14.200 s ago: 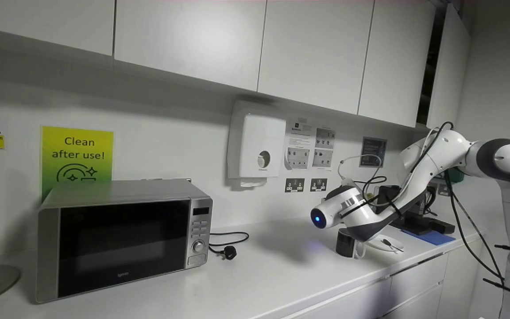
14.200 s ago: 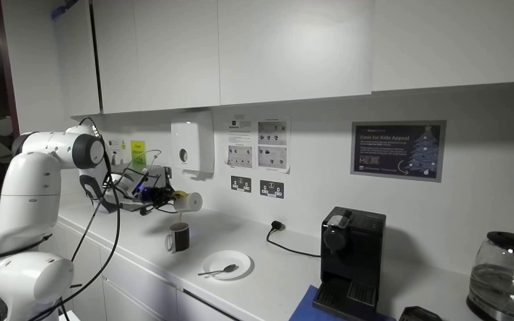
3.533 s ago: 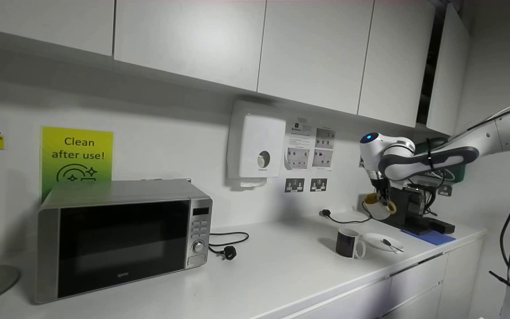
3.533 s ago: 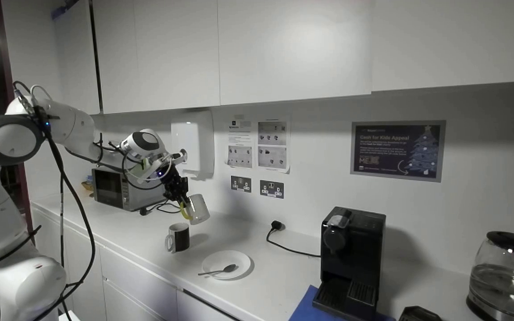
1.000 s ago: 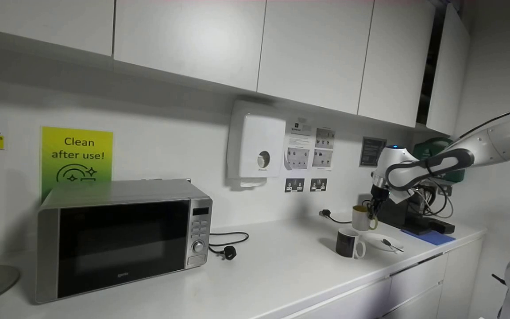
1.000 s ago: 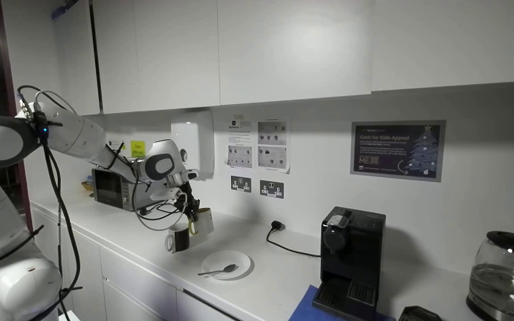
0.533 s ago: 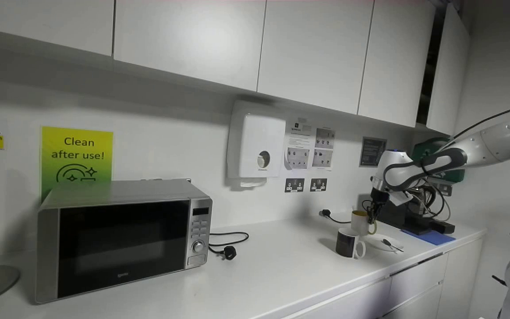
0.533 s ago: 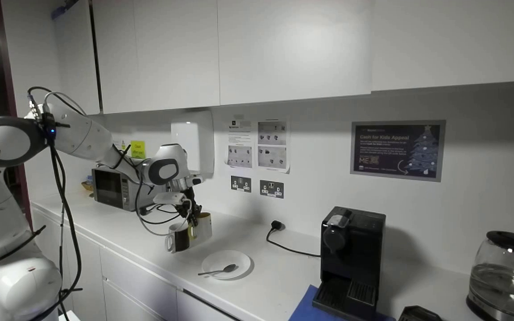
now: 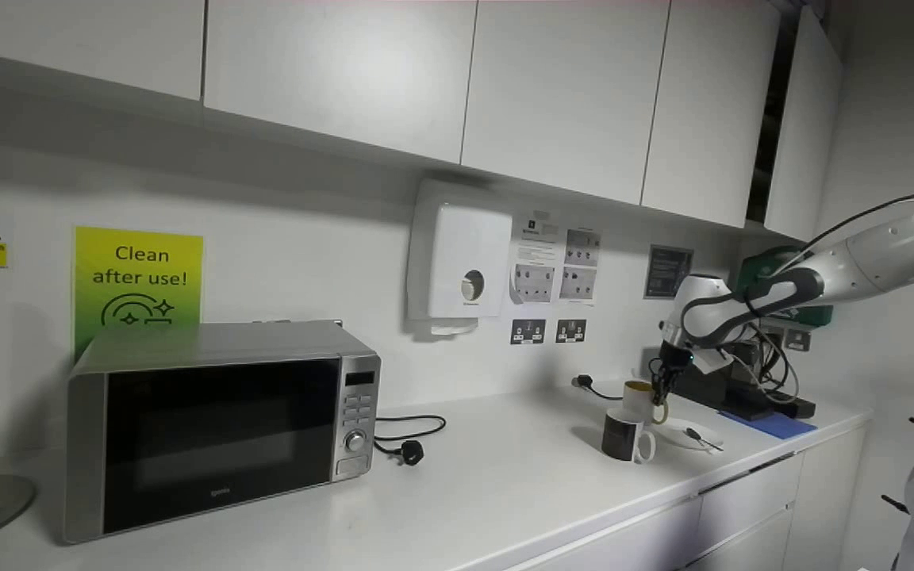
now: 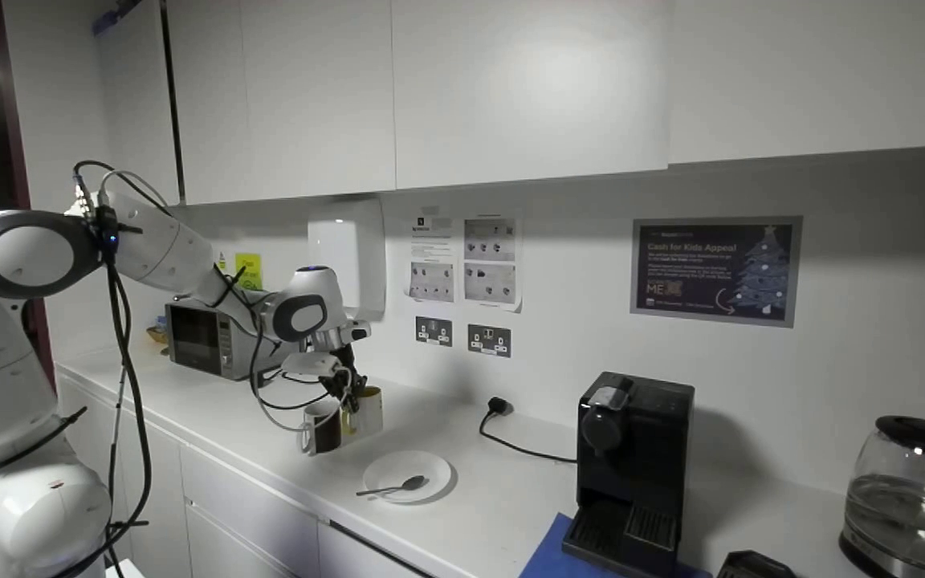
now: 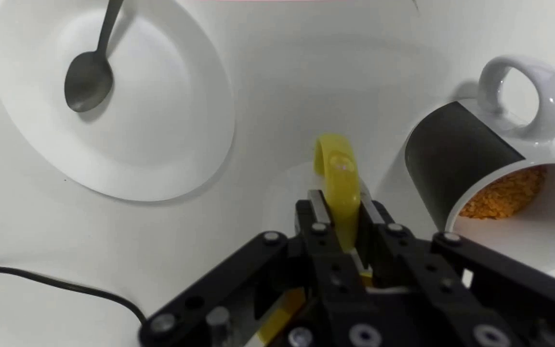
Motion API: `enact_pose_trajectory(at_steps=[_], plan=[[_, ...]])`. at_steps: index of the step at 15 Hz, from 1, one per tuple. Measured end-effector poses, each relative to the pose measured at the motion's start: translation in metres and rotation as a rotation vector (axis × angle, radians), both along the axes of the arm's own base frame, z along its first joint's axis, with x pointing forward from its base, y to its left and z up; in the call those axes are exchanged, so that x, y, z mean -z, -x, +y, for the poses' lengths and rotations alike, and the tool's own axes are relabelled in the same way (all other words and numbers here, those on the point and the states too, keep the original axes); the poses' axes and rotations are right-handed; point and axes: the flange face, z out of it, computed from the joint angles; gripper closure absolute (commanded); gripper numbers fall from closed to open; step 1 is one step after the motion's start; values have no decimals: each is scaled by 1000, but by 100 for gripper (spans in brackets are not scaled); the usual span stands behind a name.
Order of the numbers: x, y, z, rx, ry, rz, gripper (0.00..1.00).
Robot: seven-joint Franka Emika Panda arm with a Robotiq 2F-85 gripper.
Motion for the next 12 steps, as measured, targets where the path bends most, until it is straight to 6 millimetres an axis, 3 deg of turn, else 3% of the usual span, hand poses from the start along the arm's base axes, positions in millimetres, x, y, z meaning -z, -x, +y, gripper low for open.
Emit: enact_pose_trajectory(at_steps=[12], plan=[[31, -21, -1, 17, -22, -12, 96]])
